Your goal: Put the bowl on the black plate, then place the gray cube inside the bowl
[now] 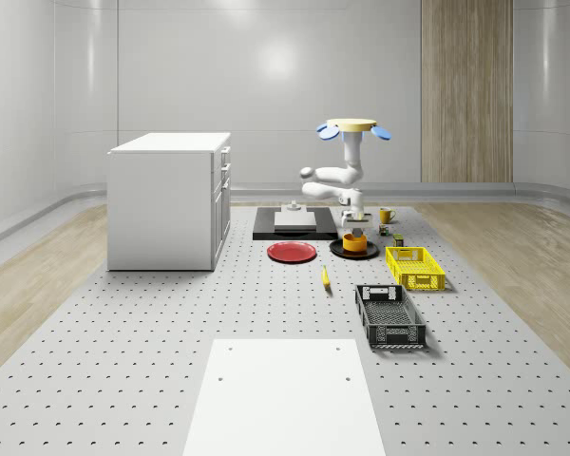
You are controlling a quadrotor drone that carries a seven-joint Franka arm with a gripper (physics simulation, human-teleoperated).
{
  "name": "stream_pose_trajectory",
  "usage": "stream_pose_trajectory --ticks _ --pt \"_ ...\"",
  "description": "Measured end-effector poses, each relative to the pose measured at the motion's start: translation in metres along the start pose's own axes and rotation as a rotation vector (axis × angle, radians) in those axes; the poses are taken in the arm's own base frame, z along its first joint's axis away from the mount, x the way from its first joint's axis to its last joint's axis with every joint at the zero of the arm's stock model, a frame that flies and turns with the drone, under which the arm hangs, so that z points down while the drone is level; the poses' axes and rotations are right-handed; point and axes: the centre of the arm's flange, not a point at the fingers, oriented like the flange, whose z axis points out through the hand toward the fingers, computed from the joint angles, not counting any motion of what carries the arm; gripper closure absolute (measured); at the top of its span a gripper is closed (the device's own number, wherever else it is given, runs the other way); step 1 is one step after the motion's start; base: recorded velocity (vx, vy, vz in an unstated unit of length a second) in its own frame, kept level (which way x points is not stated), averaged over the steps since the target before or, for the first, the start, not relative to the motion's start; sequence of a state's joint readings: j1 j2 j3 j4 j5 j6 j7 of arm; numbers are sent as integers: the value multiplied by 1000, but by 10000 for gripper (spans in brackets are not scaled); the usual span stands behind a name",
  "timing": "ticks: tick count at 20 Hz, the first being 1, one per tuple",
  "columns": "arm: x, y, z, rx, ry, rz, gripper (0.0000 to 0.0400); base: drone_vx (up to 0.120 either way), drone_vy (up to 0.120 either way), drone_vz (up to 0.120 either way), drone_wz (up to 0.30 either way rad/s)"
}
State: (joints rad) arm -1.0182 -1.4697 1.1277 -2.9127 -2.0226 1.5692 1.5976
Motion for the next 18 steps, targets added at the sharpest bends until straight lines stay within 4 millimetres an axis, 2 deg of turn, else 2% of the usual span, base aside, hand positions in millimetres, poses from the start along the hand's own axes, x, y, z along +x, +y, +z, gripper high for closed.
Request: stream_pose_trajectory --ticks 4,18 --pt "0 0 7 0 0 0 150 0 0 0 0" --pt "8 8 56 0 0 0 150 0 0 0 0"
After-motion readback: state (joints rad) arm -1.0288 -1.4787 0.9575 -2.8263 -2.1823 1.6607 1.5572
